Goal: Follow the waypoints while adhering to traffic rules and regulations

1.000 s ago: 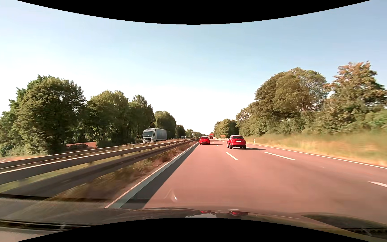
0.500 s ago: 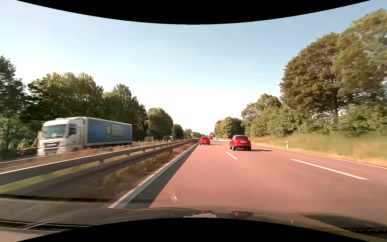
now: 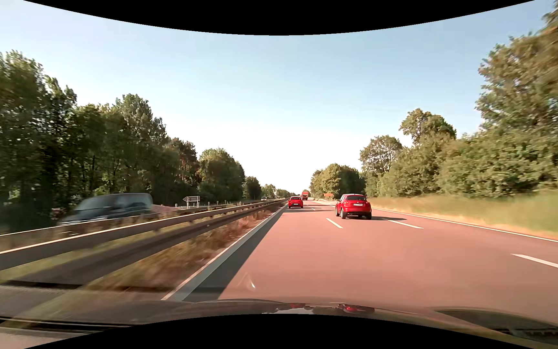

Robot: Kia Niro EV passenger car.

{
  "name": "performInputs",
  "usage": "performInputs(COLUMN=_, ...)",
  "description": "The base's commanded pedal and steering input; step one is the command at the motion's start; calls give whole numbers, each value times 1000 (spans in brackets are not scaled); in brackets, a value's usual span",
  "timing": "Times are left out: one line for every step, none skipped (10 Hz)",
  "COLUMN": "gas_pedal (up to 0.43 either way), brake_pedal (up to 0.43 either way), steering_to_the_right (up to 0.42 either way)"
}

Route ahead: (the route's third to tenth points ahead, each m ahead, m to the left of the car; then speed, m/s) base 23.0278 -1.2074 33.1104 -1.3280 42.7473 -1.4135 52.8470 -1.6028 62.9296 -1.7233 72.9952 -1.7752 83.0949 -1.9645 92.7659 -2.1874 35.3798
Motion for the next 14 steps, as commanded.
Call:
performInputs(gas_pedal=331, brake_pedal=6, steering_to_the_right=-1)
performInputs(gas_pedal=311, brake_pedal=6, steering_to_the_right=-2)
performInputs(gas_pedal=311, brake_pedal=6, steering_to_the_right=-1)
performInputs(gas_pedal=311, brake_pedal=6, steering_to_the_right=-1)
performInputs(gas_pedal=311, brake_pedal=6, steering_to_the_right=-1)
performInputs(gas_pedal=299, brake_pedal=6, steering_to_the_right=-1)
performInputs(gas_pedal=287, brake_pedal=6, steering_to_the_right=-1)
performInputs(gas_pedal=287, brake_pedal=6, steering_to_the_right=-1)
performInputs(gas_pedal=280, brake_pedal=6, steering_to_the_right=-1)
performInputs(gas_pedal=268, brake_pedal=6, steering_to_the_right=0)
performInputs(gas_pedal=260, brake_pedal=6, steering_to_the_right=-1)
performInputs(gas_pedal=248, brake_pedal=6, steering_to_the_right=0)
performInputs(gas_pedal=248, brake_pedal=6, steering_to_the_right=0)
performInputs(gas_pedal=248, brake_pedal=6, steering_to_the_right=0)
